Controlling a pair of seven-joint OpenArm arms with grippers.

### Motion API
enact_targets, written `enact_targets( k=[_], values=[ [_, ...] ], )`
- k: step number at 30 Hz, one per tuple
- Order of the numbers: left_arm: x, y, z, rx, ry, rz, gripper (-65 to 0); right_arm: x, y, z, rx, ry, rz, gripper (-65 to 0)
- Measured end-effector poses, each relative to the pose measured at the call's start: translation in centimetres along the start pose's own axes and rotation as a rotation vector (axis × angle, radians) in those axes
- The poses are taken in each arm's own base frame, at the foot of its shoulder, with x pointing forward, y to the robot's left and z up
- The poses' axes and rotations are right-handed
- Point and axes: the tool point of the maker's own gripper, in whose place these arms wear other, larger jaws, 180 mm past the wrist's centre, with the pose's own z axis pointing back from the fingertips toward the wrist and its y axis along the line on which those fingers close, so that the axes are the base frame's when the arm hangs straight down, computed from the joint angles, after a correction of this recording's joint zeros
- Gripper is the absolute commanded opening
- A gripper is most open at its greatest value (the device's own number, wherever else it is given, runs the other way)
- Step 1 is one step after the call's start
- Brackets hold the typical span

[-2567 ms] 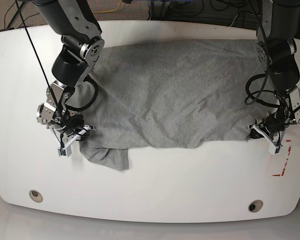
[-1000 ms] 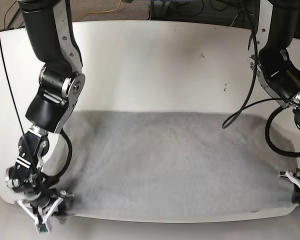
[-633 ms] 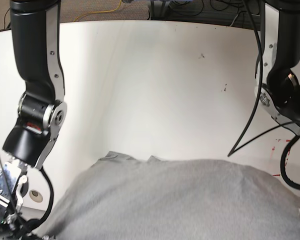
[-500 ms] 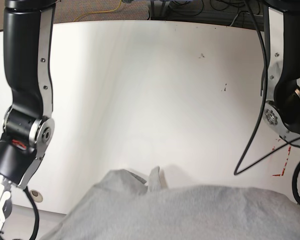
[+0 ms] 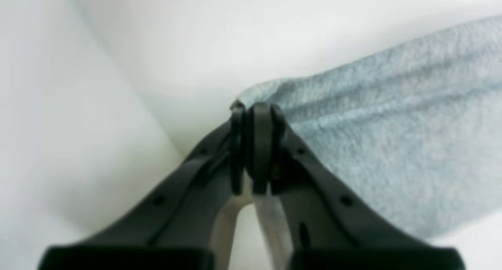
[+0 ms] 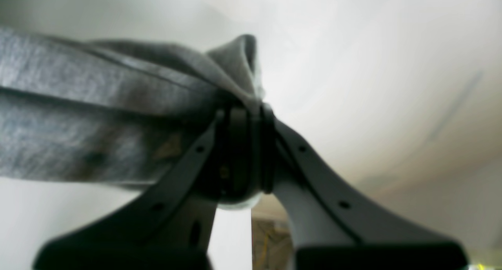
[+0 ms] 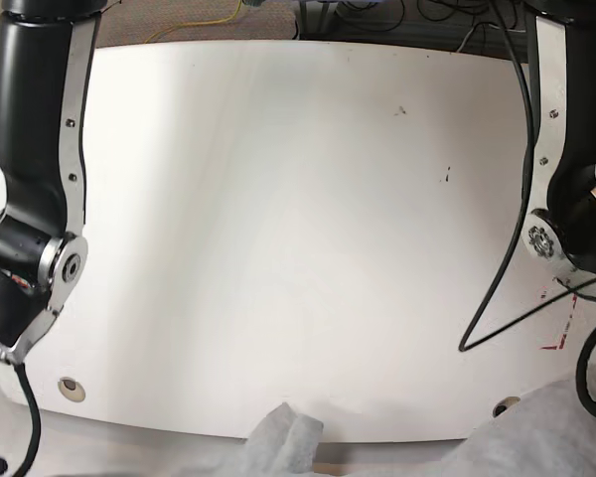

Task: Layout the t-shirt on the table in an organized manner, then fold the t-shirt properly
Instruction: 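Lift the t-shirt high with both grippers and swing it down flat, then hold the shoulders and move the left gripper to the hem corner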

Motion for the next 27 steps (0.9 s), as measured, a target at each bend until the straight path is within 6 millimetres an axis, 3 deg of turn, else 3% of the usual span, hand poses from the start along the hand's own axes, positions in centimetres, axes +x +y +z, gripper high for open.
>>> enact_targets(
  k=[4, 7, 15, 18, 22, 27],
  values=[
    [-4.4, -1.5, -0.2, -0.025, 0.107, -0.007, -65.0, -4.6, 1.3, 0.7, -0.036, 0.077, 0.036, -63.1],
    [-7.9, -2.8, 0.1, -0.049, 0.182, -0.019, -65.0, -9.3, 3.4, 1.4, -0.030, 0.138, 0.028, -63.1],
    [-16.4, -7.3, 3.4, -0.143, 0.337, -0.055, -65.0, -24.7, 12.8, 3.5, 0.124, 0.402, -0.005, -63.3],
    [-19.6, -8.7, 5.3, -0.177, 0.394, -0.046, -65.0, -29.4, 16.1, 5.2, 0.178, 0.470, -0.042, -63.3],
    [-25.1, -9.1, 9.0, -0.185, 0.524, -0.019, -65.0, -34.8, 20.9, 8.1, 0.267, 0.539, -0.084, -63.3],
    [-30.3, -9.6, 13.4, -0.211, 0.668, 0.021, -65.0, -39.7, 25.5, 11.7, 0.351, 0.617, -0.134, -63.3]
  ],
)
